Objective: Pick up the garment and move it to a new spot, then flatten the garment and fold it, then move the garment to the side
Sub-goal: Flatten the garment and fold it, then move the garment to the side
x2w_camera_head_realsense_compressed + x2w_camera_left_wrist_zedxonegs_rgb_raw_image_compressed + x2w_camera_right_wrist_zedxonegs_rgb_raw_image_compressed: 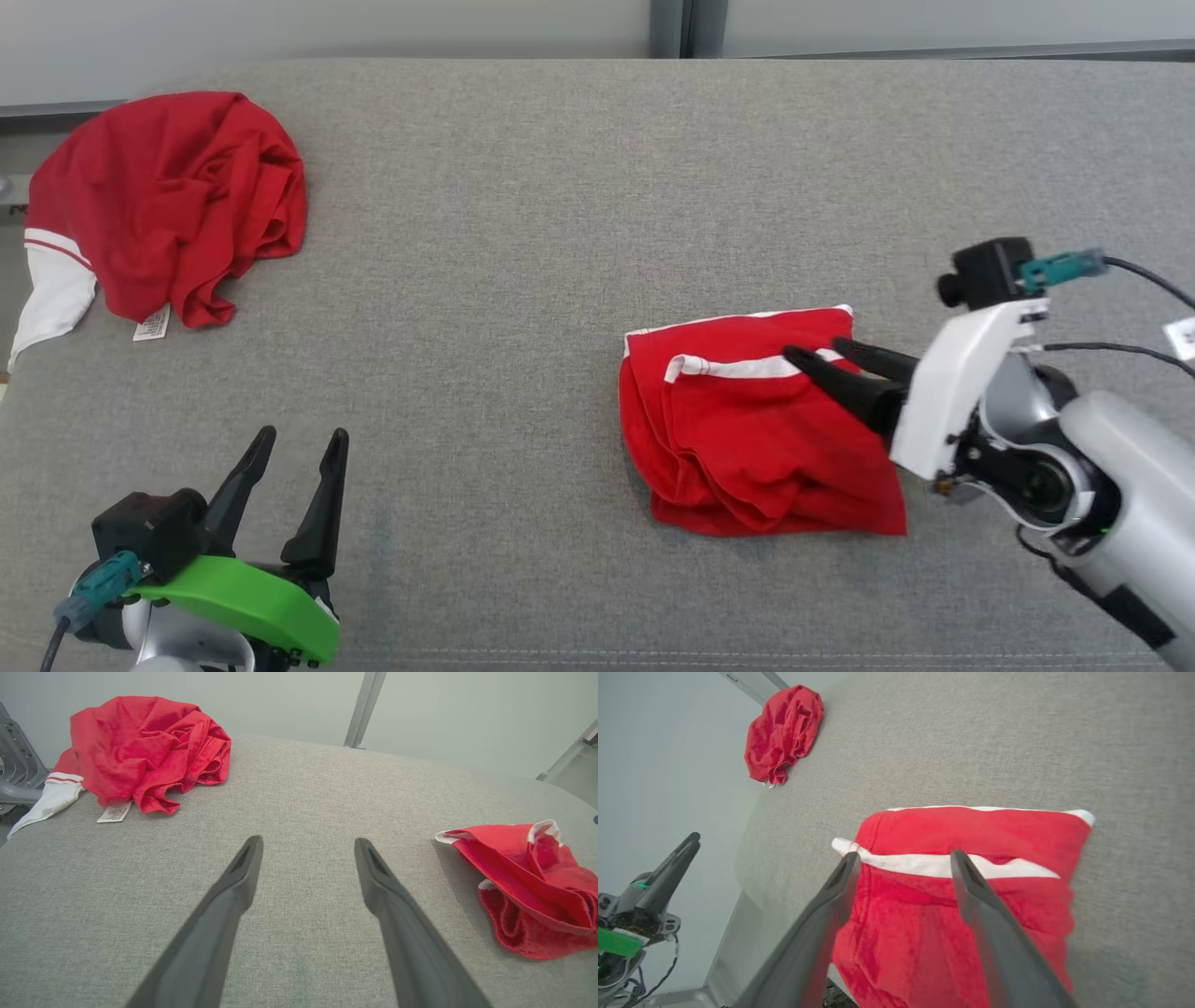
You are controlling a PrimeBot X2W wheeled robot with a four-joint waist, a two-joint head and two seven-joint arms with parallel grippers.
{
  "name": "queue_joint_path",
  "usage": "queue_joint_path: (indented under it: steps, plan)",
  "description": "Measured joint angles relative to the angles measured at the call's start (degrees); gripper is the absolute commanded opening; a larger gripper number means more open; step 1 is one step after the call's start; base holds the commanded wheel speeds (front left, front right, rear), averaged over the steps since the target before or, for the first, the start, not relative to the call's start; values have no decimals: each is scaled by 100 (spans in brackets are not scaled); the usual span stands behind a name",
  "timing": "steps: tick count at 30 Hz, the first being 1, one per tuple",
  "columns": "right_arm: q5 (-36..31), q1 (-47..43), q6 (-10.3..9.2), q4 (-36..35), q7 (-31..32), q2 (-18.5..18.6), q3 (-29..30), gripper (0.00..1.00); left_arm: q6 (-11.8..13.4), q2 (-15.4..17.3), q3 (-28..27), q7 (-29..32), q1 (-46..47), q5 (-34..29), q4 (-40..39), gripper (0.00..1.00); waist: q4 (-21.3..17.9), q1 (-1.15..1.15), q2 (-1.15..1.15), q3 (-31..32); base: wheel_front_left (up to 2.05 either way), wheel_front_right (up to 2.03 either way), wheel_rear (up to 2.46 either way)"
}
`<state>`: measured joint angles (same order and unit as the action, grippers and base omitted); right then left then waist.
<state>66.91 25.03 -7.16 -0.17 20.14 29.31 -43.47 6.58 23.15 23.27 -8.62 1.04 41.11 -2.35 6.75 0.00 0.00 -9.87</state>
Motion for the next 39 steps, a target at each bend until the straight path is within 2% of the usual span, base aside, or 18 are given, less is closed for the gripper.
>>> queue_joint_path:
  steps: [3, 6, 17, 24, 25, 26, 27, 29, 39]
  plan:
    - [11, -210, -1, 226, 7, 475, 134, 100, 1, -1, -15, 0, -13, 4, -21, 100, -68, 0, 0, 11, 0, 0, 0]
    - [105, -575, -2, 469, 8, 634, 200, 100, 1, -2, -13, 1, -15, 4, -34, 100, -102, 0, 0, 12, 0, 0, 0]
    - [660, -887, -2, 883, -8, 270, 417, 100, 1, 15, -11, 80, -11, 3, -188, 100, -137, 0, 0, -104, 0, 0, 0]
    - [980, -853, -2, 1291, -93, -12, 650, 100, 1, -30, 152, 153, 34, -4, -215, 100, 40, 0, 0, -175, 0, 0, 0]
    - [985, -833, -2, 1328, -89, -38, 649, 85, 1, -35, 163, 153, 48, -4, -211, 100, 73, 0, 0, -180, 0, 0, 0]
    - [1021, -809, -2, 1359, -86, -60, 651, 41, 1, -48, 167, 154, 66, -4, -211, 100, 105, 0, 0, -184, 0, 0, 0]
    - [1060, -788, 7, 1368, -62, -75, 655, 41, 0, -62, 177, 155, 85, -4, -211, 100, 138, 0, 0, -187, 0, 0, 0]
    - [1085, -753, 86, 1367, 21, -71, 625, 0, 0, -83, 185, 159, 118, -4, -197, 100, 207, 0, 0, -188, 0, 0, 0]
    - [798, -90, 465, 1043, 624, 407, 332, 0, 1, -87, 15, 141, 128, -2, -187, 100, 344, 0, 0, -188, 0, 0, 0]
